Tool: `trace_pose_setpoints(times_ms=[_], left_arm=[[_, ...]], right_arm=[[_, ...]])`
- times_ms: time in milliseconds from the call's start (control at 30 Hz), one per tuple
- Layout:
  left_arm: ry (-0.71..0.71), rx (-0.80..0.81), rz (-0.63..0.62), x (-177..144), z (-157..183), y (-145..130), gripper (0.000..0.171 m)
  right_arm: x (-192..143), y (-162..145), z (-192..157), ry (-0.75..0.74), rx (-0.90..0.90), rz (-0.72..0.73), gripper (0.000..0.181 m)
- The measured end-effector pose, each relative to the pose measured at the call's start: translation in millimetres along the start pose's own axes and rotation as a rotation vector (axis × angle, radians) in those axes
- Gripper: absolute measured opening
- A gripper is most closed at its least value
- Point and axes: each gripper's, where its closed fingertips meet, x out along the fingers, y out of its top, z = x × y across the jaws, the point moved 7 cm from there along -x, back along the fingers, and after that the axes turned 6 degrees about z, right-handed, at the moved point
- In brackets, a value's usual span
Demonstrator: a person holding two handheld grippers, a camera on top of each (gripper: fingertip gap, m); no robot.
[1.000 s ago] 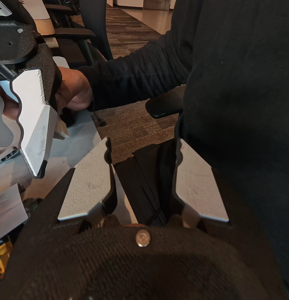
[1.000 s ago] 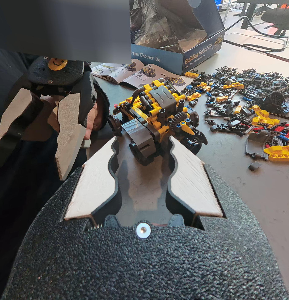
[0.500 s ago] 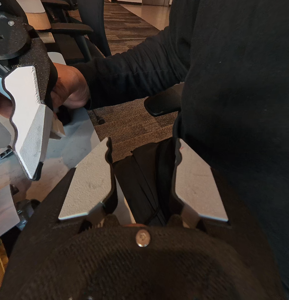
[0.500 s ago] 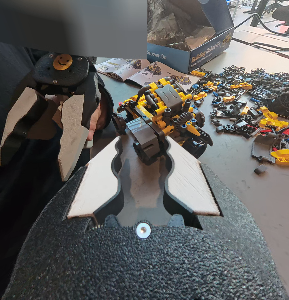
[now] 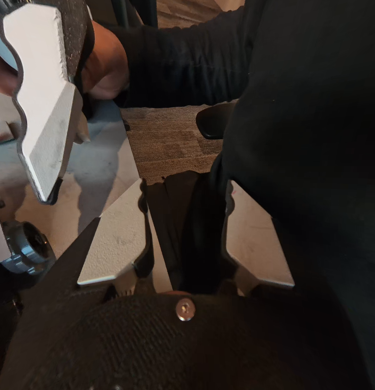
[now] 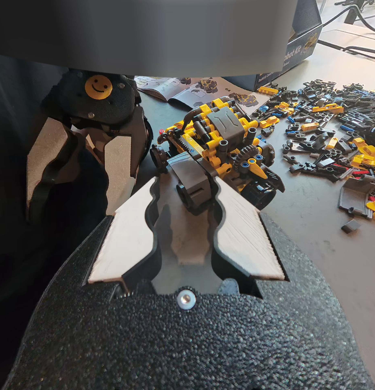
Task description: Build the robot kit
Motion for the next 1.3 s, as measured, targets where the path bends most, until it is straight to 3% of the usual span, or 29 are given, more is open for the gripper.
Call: trace_pose_setpoints(times_ms=[167,367,833,1300], left_arm=[[0.007,-0.033,-0.013,1,-4,-1,0.063],[0.002,-0.057,-0.066,6,-6,-4,0.070],[0.034,0.075,-0.090,9,4,-6,0.071],[0.028,0.068,-0.099,10,4,-6,0.070]], right_arm=[[2,4,6,-0.008,-0.015,0.029,0.044],[6,2,6,-0.011,-0.039,-0.006,0.046],[16,-5,6,-0.082,-0.091,-0.105,0.044],[15,-5,8,-0.067,-0.066,-0.099,0.043]])
